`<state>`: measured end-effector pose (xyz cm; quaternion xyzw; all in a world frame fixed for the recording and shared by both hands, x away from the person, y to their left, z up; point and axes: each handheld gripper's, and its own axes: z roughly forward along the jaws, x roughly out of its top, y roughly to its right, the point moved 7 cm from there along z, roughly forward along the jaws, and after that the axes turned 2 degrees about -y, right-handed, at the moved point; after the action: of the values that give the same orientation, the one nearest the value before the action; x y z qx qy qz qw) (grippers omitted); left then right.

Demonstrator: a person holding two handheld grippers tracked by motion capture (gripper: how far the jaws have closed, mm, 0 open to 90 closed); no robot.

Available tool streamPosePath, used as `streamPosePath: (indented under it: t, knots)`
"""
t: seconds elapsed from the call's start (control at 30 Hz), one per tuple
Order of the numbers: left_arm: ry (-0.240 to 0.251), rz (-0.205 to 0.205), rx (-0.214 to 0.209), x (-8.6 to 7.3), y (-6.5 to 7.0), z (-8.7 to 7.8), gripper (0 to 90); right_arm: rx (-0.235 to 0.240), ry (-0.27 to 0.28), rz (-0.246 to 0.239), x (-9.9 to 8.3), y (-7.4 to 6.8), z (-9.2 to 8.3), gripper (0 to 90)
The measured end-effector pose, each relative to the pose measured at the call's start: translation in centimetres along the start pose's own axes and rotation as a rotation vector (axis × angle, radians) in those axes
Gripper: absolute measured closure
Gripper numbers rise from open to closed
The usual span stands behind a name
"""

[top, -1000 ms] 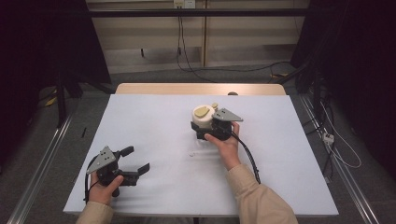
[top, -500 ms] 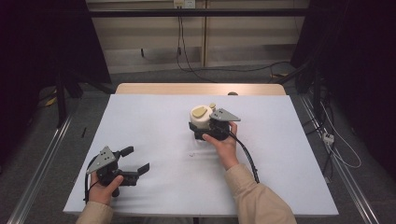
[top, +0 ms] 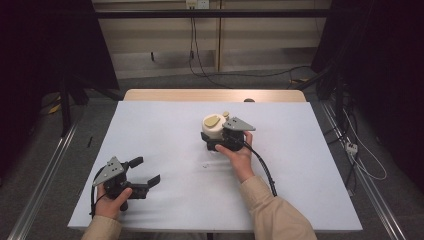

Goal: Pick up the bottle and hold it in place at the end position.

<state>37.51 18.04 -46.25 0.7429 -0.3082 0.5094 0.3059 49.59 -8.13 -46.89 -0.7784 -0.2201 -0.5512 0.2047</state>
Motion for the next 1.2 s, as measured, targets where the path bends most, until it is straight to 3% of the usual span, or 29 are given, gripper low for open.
streamPosePath:
  t: [0.67,1.2]
  knots:
    - [0.001,0.003,0.001,0.1,0.1,-0.1,3.5,0.005,-0.024,-0.021,-0.7,-0.6,-0.1,6.6]
    - [-0.005,0.005,-0.003,0.1,0.4,0.4,3.5,0.018,-0.046,0.012,-1.1,-0.5,-0.9,6.5]
